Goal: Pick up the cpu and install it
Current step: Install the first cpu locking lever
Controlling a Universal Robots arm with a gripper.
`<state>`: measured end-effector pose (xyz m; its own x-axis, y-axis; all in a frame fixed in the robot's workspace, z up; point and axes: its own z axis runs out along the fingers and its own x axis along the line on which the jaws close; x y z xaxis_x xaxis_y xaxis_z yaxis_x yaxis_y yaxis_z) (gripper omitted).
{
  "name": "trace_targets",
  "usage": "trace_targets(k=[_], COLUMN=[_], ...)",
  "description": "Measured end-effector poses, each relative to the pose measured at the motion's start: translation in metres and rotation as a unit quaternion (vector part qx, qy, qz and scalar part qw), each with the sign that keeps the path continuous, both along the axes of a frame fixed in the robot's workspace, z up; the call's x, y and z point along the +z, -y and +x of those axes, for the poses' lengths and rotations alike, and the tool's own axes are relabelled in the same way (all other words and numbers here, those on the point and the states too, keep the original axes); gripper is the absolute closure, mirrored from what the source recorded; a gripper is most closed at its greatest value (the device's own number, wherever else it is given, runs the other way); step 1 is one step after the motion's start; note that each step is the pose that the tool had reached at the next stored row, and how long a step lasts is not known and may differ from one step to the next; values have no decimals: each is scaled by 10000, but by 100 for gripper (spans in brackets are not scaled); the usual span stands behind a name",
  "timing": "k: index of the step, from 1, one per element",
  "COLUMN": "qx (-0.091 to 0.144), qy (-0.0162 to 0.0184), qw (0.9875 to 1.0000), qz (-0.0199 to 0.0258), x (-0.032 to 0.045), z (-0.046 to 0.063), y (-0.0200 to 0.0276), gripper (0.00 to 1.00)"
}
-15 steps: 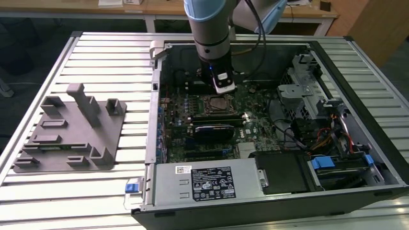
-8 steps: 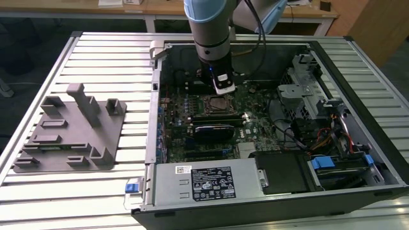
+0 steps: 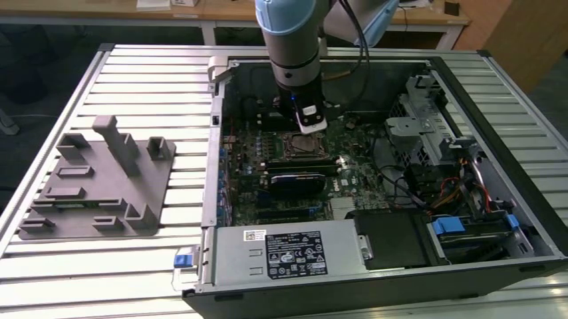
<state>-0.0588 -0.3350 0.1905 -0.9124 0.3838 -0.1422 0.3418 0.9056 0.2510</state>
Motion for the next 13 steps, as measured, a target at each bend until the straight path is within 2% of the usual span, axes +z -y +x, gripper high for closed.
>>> trace_targets(k=[8,11,13], qx=[0,0,-1], qy=[-1,0,0], qw=[10000,9999,9998], qz=[35,155,173], x=[2,0,1], z=[-1,0,0], y=[11,9,9], gripper=[89,89,89])
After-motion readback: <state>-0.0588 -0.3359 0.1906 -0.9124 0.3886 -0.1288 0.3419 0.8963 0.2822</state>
